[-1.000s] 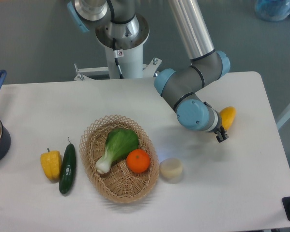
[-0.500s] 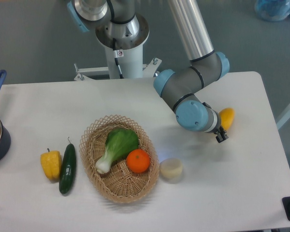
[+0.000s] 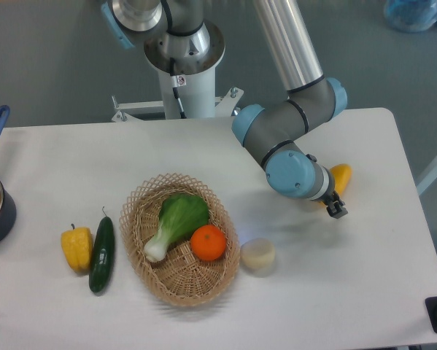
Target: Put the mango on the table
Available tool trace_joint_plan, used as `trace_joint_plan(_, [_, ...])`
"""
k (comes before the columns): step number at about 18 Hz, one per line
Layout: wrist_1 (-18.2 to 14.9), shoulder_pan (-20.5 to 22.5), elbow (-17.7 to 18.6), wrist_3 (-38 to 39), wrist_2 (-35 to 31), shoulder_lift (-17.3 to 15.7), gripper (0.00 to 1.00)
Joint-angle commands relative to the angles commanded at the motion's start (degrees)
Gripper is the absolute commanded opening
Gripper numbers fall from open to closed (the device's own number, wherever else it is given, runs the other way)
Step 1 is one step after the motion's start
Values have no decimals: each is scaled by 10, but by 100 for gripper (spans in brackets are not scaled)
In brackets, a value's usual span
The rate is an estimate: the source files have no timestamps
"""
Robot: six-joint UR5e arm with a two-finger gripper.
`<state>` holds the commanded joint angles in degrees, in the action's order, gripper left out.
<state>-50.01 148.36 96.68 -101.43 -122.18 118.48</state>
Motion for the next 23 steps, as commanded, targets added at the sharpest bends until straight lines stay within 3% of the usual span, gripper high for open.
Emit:
trace_joint_plan(2, [0,4,-4,3,41,-20,100])
trace_joint_plan(4, [2,7,-17,27,122,-43,100])
trace_joint_plan(9, [-2,33,-50,197,402,-104,100])
trace_joint_plan(13, [-4,64,-85,334,559,-125,100])
trace_joint_plan(15, [-4,87,-117,394,578,-127,100])
trace_joint_plan(18, [-10,130,-149,398,579,-127,100])
trace_joint_plan(20, [-18,155,-155,353,581,-126,100])
trace_joint_plan(23, [-83,192,-156,218,584,-133,100])
